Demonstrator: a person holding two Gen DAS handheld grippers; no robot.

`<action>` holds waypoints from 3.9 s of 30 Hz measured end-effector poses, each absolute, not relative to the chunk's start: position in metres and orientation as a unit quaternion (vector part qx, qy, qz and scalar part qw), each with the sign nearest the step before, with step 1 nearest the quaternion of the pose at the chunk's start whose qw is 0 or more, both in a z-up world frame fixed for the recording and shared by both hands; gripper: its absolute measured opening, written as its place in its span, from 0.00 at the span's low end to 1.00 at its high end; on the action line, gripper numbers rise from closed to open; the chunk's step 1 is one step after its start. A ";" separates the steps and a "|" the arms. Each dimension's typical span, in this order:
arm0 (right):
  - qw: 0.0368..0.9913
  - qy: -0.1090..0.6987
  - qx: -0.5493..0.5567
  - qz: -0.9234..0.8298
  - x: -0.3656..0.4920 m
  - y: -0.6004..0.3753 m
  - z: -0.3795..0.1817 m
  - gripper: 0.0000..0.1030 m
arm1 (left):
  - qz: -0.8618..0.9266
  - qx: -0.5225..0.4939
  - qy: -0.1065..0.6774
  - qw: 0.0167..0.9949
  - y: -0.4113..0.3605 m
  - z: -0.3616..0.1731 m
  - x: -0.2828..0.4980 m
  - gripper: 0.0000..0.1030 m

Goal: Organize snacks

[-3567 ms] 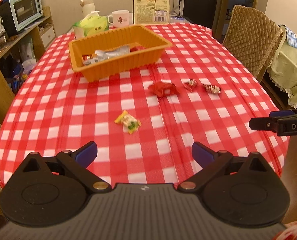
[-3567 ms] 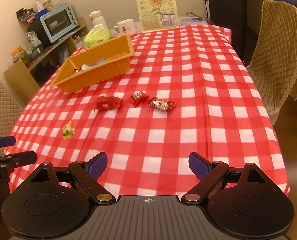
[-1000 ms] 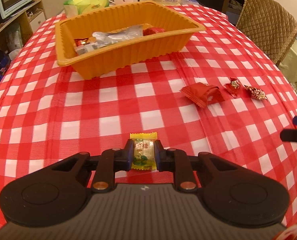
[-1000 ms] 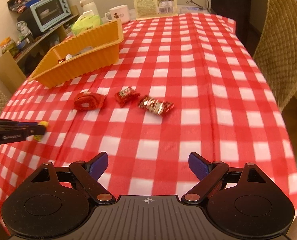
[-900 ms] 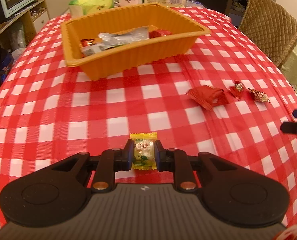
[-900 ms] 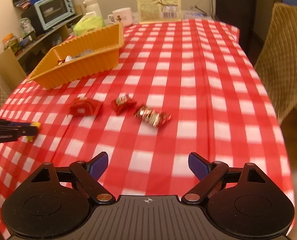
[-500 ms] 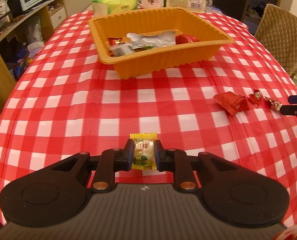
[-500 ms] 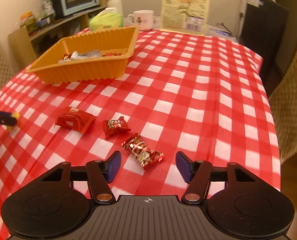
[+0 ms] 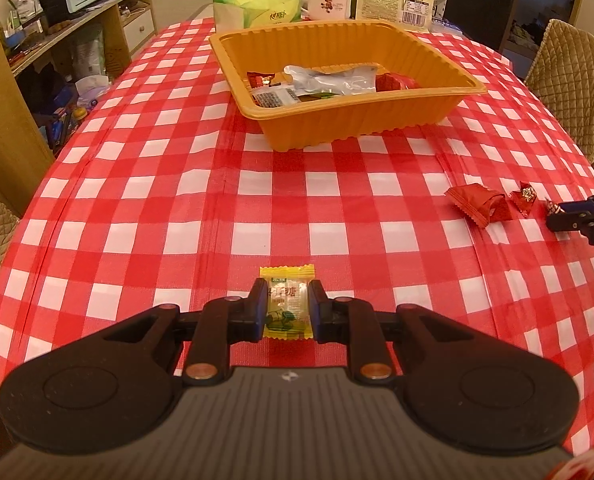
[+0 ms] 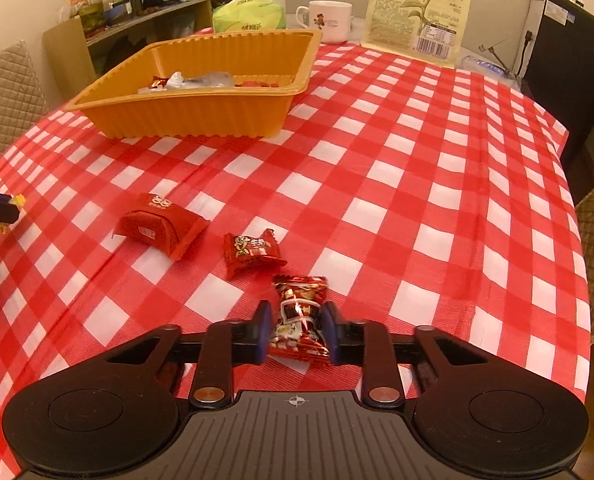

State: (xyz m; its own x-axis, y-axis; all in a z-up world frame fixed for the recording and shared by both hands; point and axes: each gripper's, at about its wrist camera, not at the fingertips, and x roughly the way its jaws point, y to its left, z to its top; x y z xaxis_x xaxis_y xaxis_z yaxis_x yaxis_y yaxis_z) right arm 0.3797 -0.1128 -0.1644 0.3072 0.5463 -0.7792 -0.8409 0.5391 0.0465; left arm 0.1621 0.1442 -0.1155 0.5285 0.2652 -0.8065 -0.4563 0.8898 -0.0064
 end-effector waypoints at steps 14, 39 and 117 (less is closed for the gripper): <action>0.791 0.385 -0.165 0.447 0.359 -0.114 -0.135 0.21 | 0.205 -0.103 0.419 0.879 0.137 -0.096 0.153 0.19; 0.780 0.369 -0.056 0.502 0.372 -0.021 -0.061 0.21 | 0.160 -0.055 0.349 0.922 0.180 -0.025 0.222 0.19; 0.823 0.391 0.071 0.405 0.476 0.063 -0.063 0.92 | 0.114 -0.121 0.392 0.905 0.263 -0.047 0.348 0.73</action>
State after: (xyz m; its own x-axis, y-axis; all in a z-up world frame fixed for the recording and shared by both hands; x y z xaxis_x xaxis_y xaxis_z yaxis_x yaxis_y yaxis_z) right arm 0.4763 0.0629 -0.0626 0.3657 0.7227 -0.5865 -0.6113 0.6617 0.4341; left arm 0.3480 0.2632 -0.0469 0.6667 0.1118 -0.7369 -0.3021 0.9443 -0.1301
